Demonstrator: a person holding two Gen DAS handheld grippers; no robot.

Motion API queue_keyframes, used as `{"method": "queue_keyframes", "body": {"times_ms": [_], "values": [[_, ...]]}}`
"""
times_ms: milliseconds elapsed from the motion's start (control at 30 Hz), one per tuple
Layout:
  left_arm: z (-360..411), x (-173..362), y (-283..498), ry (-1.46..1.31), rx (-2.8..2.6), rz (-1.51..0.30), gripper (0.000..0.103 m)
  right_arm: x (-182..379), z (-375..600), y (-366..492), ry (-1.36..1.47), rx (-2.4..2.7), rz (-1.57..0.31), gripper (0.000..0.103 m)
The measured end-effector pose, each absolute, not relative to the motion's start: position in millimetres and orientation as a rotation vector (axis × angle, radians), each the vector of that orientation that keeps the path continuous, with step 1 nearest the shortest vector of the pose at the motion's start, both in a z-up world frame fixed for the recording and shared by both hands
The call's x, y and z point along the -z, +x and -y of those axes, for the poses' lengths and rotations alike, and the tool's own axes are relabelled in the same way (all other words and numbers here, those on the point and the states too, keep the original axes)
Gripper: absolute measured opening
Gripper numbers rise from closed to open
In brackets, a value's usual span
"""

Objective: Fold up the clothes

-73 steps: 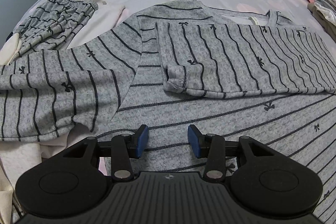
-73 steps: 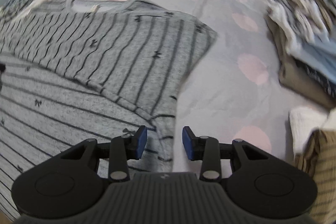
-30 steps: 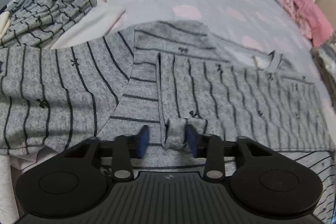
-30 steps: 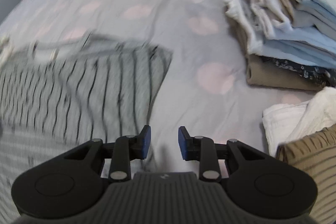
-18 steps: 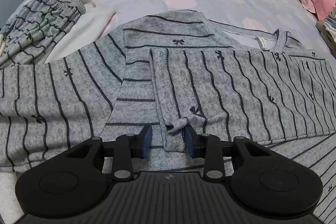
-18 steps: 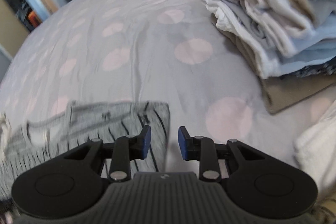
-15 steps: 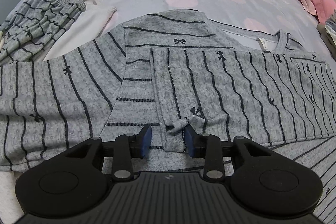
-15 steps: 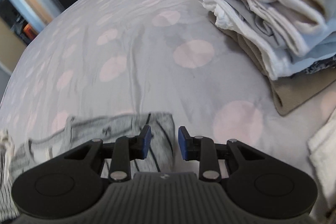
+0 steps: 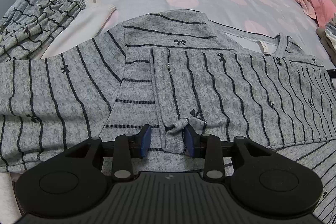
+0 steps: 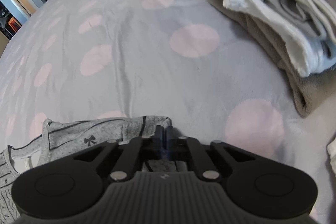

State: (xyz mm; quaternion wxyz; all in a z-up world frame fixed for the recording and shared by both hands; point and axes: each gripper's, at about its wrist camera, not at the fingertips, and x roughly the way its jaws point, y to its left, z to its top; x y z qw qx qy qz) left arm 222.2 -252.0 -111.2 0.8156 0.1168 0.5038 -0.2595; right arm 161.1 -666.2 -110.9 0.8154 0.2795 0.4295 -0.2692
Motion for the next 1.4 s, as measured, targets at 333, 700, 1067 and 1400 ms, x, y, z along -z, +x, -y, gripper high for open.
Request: {"method": "queue_keyframes", "body": {"times_ms": [333, 700, 1067, 1400], "values": [[250, 108, 224, 0.235, 0.555, -1.071, 0.031, 106, 669, 158, 0.552, 0.624, -0.898, 0.009], [233, 86, 214, 0.197, 0.555, -1.035, 0.032, 82, 629, 105, 0.471, 0.407, -1.001, 0.019], [141, 17, 210, 0.204, 0.37, -0.902, 0.032, 42, 551, 66, 0.333, 0.315, -0.951, 0.035], [22, -32, 236, 0.072, 0.162, -0.87, 0.038, 39, 469, 36, 0.268, 0.23, -1.022, 0.044]]}}
